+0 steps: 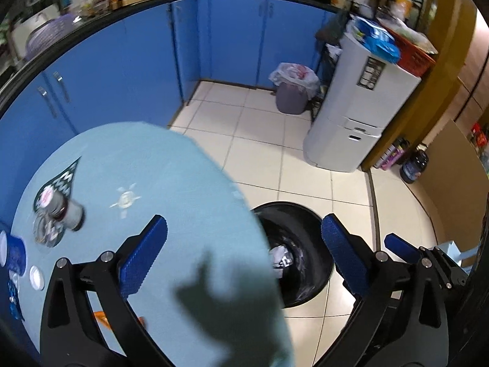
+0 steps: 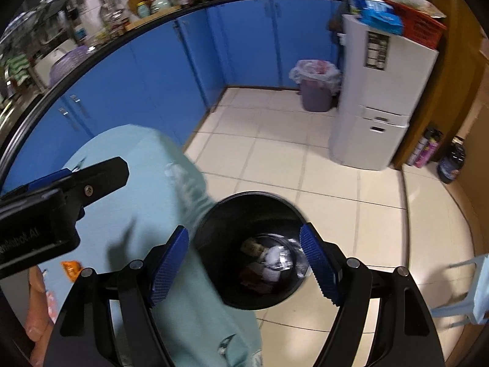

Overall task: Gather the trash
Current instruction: 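Move both open tools back over the table toward the remaining items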

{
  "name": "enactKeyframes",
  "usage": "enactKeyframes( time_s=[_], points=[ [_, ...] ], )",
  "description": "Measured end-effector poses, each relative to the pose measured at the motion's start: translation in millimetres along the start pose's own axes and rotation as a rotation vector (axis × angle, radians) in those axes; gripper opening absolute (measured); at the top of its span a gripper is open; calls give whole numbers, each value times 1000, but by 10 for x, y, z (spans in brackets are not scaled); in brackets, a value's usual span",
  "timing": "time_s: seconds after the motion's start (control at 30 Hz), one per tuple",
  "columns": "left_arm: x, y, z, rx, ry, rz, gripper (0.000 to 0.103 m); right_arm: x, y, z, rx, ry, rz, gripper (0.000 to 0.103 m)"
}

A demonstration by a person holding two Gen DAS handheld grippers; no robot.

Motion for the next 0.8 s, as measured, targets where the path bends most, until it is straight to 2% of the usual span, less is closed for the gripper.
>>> enactKeyframes(
  time_s=[0.07,0.37,0.57,0.8],
  points=[
    [26,168,-54,-22,0,-15,100,-1,133,8,-53,2,-1,94],
    [214,961,-357,-139,-12,-69,100,67,827,59,-149,52,-92,96],
    [450,1605,-639,-269,-23,-90,100,237,1338,90,-203,103,-179,96],
    [765,2389,-965,-394,-19,-116,99,468,1833,136,-213,147,-243,96]
  ],
)
Point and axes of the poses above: each gripper's, at about its wrist camera, not at the fingertips, and z roughly the way its jaws point, y to its left, x to its underside, the point moved 2 cm from there along z, roughly the way its jaws point, and after that the axes turned 14 degrees about -y, right-handed, at the moved point
